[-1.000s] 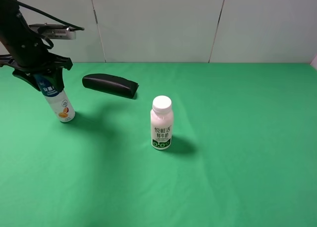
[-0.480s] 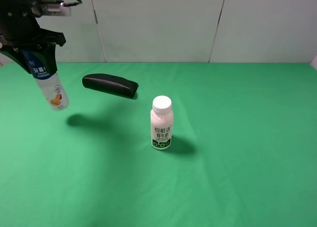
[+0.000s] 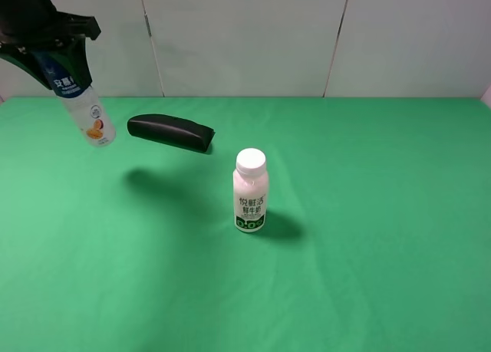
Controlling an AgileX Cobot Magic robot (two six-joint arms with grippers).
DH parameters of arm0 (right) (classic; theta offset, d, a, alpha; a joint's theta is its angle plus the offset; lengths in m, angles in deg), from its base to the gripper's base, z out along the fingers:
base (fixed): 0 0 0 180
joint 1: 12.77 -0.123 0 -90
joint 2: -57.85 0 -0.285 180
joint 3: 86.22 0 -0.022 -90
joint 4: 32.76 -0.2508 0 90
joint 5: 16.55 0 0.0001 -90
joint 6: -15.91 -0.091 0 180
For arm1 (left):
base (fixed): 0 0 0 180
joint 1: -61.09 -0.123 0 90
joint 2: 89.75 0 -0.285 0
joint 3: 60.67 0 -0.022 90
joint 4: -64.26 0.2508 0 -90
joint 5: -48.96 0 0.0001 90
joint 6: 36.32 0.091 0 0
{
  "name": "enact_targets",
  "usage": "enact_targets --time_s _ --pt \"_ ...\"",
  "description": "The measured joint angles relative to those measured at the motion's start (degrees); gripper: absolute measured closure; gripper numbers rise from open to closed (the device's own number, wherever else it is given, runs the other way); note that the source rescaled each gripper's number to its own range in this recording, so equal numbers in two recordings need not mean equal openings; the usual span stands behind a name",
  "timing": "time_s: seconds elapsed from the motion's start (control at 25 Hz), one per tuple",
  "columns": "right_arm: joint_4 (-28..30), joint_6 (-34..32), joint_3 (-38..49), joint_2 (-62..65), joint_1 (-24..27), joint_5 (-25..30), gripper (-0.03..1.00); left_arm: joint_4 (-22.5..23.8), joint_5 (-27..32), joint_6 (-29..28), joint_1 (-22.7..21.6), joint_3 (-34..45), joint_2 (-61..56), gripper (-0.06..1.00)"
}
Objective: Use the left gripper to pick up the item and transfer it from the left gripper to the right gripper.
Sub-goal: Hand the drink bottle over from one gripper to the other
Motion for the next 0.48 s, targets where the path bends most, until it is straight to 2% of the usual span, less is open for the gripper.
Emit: enact_targets --time_s 0.48 --pt "0.0 0.0 0.0 0.0 0.0 0.0 -0.03 -7.63 0.01 0.98 0.47 0.0 -3.35 0.94"
